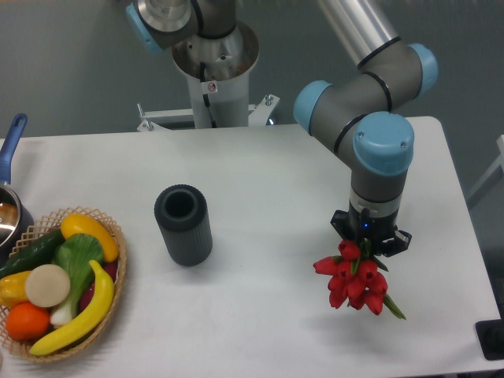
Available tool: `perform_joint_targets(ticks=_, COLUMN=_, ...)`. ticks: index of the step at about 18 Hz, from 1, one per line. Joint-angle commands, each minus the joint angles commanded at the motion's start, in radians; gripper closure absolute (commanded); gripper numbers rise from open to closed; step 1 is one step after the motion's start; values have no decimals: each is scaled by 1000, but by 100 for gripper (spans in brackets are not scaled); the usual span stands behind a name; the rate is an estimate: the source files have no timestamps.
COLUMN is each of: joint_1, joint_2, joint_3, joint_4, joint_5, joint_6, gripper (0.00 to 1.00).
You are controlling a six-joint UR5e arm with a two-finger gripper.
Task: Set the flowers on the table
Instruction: 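Lower the held red tulips toward the table with the gripper, then open the gripper to release the tulips onto the table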
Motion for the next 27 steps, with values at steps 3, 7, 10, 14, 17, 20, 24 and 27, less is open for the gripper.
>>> perform_joint_targets(ticks=3, joint_1=-2, joint_2=-2, joint_3=-3, joint_4=0, joint_5=0, joint_6=-6, gripper=96)
perform_joint_targets(ticks=7, joint_1=-9, joint_2=-26, joint_3=-11, joint_4=-2, joint_5=-8, joint_6=-2, gripper=88)
perform_joint_targets(ticks=10, joint_1=-23, joint_2=-64, joint_3=-17, joint_4=0, joint_5=0, joint_6=3, gripper=82)
perform_joint_targets(ticks=14, joint_1=-37, joint_2=-69, joint_3=-20, joint_4=-3, joint_5=-14, joint_6=-3, gripper=54)
perform_joint_targets(ticks=17, joint_1=-37, joint_2=-71, joint_3=-23, joint_4=-2, joint_5=-15, joint_6=-8, gripper=0)
perform_joint_targets(ticks=20, joint_1=-38, joint_2=-58, joint_3=-40, joint_4=0, joint_5=-18, joint_6=-14, gripper=0)
perform_joint_targets(ticks=24, joint_1=-32, joint_2=-31, joint_3=-67, joint_4=37, joint_5=-25, joint_6=-14, gripper=0)
perform_joint_targets(ticks=27, joint_1=-25, joint_2=-14, joint_3=-119, joint_4=147, joint_5=-18, joint_6=-11, gripper=0)
